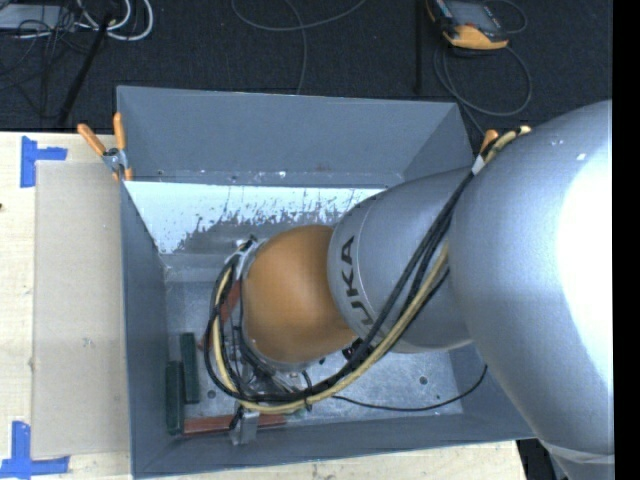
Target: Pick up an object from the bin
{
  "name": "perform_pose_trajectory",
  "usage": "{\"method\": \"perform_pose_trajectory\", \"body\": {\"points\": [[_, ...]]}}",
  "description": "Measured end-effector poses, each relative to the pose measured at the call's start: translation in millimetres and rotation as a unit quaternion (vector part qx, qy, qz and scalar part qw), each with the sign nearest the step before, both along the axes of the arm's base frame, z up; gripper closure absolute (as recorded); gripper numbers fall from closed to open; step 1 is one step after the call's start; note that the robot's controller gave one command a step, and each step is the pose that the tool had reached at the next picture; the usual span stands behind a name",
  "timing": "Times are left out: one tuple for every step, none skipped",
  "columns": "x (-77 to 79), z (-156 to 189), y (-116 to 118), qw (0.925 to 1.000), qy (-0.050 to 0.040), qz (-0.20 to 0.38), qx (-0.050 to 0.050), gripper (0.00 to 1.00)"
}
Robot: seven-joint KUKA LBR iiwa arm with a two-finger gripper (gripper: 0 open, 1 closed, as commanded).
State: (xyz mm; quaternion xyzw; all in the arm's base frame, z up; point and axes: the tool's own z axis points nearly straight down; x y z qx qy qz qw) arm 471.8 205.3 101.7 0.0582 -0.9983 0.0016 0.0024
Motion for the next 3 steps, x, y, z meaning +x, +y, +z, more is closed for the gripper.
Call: {"method": "perform_pose_trajectory", "body": {"points": [[13.2,-31.7,-61.3,0.9978,-0.0031,-0.067,0.001,0.00],[11.5,-31.6,-59.3,0.9978,-0.0008,-0.066,0.001,1.00],[36.5,49.6,-90.1,0.9956,-0.0054,-0.093,0.002,1.00]]}}
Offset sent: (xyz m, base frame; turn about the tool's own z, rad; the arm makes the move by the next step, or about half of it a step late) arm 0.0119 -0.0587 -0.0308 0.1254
